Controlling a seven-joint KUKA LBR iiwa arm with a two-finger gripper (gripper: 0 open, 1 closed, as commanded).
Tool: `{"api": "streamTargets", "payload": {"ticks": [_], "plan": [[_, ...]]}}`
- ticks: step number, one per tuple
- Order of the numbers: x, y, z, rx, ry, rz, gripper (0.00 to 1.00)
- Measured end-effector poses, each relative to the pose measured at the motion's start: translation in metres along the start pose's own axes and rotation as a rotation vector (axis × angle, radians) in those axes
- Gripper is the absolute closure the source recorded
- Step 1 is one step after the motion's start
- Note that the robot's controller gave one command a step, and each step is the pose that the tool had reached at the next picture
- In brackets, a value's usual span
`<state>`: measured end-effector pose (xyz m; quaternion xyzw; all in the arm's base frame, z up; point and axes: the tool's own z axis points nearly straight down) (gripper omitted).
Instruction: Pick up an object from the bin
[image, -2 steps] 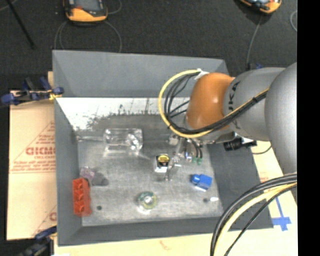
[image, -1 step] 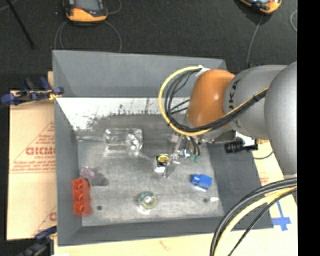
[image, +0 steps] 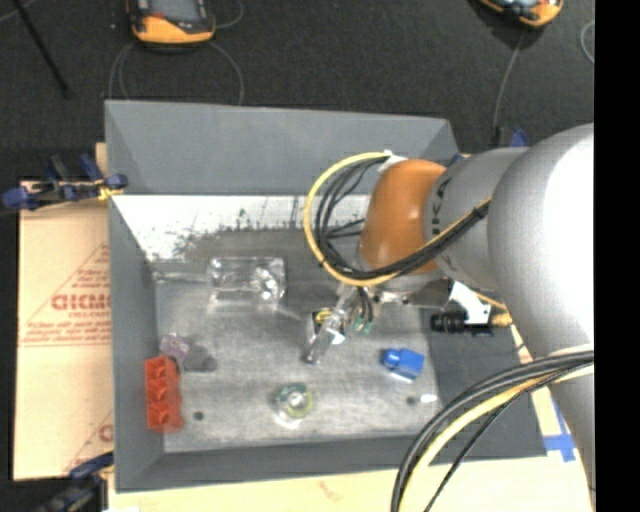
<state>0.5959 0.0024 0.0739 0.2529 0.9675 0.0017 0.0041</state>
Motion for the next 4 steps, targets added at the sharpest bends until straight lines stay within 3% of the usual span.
{"api": "streamTargets", "payload": {"ticks": [1, 2, 3, 4], "plan": [[-0.002, 0.0, -0.002, 0.002, -0.001, -0.006, 0.0], [-0.005, 0.001, -0.005, 0.0, -0.008, -0.007, 1.0], [-0.007, 0.001, -0.021, 0.004, 0.001, -0.011, 1.0], [-0.01, 0.002, -0.119, 0.0, -0.003, -0.02, 1.0]]}}
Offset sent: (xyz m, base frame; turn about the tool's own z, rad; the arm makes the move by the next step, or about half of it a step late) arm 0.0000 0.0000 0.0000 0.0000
